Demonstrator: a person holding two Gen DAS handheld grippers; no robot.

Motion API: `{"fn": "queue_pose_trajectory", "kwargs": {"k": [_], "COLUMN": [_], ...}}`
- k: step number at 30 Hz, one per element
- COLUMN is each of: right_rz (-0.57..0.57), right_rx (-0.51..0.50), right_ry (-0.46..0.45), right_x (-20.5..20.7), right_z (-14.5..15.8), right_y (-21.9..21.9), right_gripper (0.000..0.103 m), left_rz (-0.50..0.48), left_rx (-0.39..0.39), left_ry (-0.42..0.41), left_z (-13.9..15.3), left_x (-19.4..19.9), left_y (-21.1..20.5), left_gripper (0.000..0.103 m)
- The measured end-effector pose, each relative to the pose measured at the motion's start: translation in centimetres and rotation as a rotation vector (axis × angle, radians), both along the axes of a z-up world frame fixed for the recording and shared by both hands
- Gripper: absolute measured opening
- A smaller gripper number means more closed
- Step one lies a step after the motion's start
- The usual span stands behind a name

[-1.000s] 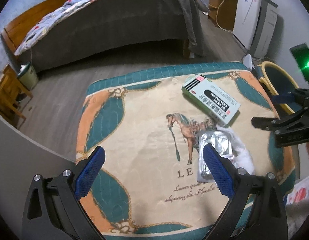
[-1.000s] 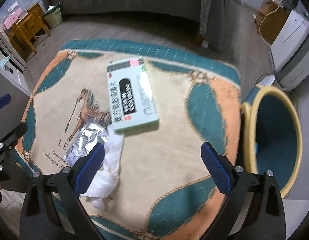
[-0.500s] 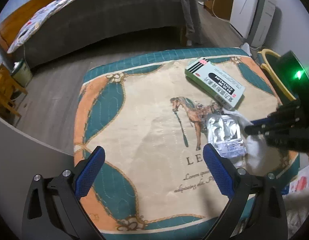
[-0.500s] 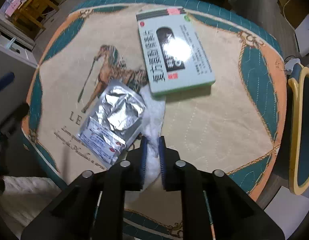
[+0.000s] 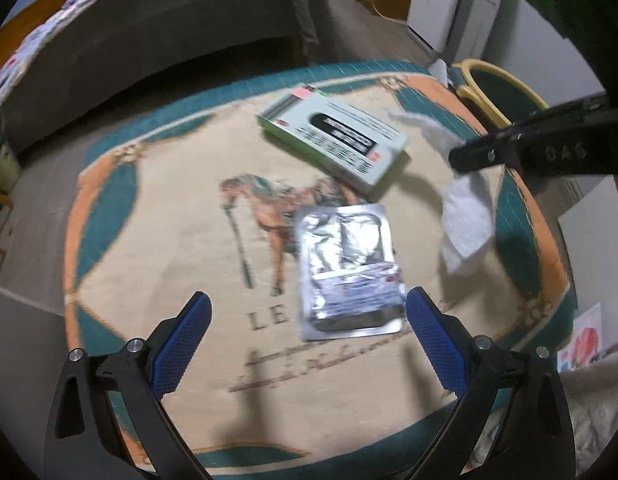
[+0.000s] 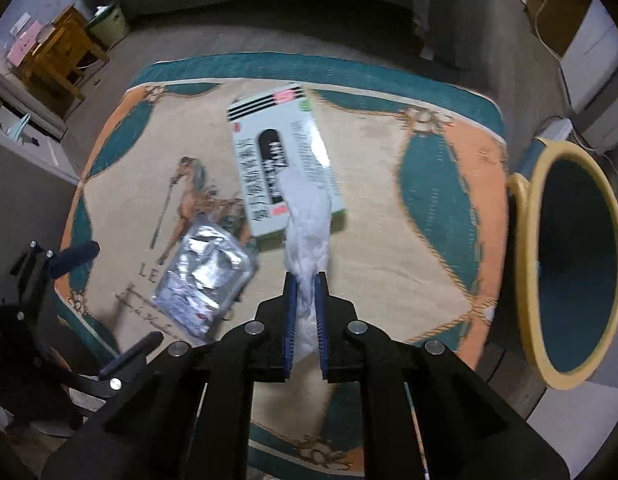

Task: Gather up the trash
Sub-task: 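Grasp the white tissue with the right tool while the left tool grasps the silver foil packets, then carry the tissue into the bucket with the right tool and release while the left tool lifts the foil sachet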

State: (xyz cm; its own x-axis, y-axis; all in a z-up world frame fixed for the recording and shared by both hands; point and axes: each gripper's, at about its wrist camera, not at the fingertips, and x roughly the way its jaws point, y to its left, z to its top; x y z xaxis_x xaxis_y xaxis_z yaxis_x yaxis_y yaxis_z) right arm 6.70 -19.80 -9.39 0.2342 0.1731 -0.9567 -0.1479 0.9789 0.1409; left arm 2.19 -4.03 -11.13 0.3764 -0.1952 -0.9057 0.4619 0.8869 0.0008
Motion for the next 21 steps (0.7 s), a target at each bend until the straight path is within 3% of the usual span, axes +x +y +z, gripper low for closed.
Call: {"fn": "queue_pose_trajectory", "kwargs": {"k": [6, 10, 12, 21], "right_rz": [-0.023, -0.021, -0.023, -0.052], "right_rx": [0.006, -0.006, -0.003, 0.019], "right_ry": [-0.009, 0.0, -0.002, -0.03], "right_x": [-0.3, -0.4, -0.4, -0.2], "right_z": [0.3, -0.1, -0.1, 0.6], "right_y": [-2.3, -3.3, -3.8, -5.4], "right_gripper": [0.009, 0.009, 0.009, 0.009], "left_rz": [0.001, -0.024, -0.033, -0.013], "left_rx": [-0.022, 0.001, 0.044, 0.002], "left_ry": [0.077, 0.125, 0.115, 0.046], "left_z": [-1.7, -2.9, -3.3, -1.5], "left_x": [0.2, 0.4, 0.4, 1.0], "left_y": [-1.9, -3.1, -3.5, -3.5], "left_gripper": [0.093, 0.067, 0.061, 0.059]}}
